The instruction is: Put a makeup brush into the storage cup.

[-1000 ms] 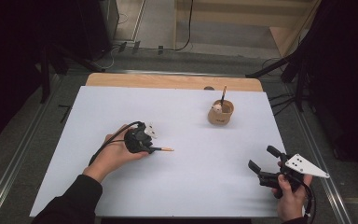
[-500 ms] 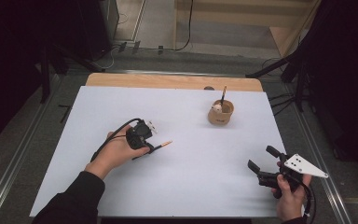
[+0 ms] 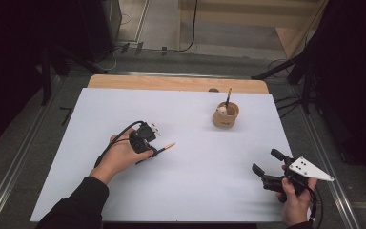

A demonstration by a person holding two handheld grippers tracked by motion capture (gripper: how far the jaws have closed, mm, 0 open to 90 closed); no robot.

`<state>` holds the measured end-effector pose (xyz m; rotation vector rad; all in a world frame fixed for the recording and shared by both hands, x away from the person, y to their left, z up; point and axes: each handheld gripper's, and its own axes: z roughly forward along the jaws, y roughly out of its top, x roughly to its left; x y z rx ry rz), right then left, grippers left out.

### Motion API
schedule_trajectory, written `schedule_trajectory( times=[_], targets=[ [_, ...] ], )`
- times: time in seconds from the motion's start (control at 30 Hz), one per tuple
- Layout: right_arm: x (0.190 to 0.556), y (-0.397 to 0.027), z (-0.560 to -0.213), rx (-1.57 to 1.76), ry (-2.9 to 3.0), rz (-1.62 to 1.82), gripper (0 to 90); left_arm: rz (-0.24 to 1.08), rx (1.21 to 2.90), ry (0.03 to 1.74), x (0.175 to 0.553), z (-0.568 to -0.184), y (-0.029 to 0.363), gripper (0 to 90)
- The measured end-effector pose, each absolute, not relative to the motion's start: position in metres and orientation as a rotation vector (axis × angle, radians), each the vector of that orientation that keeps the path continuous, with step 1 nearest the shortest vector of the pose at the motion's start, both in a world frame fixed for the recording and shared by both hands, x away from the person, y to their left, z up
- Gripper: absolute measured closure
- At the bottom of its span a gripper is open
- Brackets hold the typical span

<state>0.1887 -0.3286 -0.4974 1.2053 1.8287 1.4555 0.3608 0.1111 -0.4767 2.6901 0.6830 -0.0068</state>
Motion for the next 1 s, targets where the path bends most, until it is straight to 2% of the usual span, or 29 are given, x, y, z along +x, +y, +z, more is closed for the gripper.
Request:
schedule_trajectory(
  times=[0.23, 1.0],
  targets=[
    [0.187, -0.328, -0.497, 1.191, 1.833, 1.416, 6.7, -0.059, 2.619, 0.712, 0.364, -0.477, 0.119, 84.8],
    [0.198, -0.306, -0.492, 1.162, 1.876, 1.452, 6.7, 0.050, 2.263, 0.727, 0.339, -0.454, 0.150, 84.8]
  ],
)
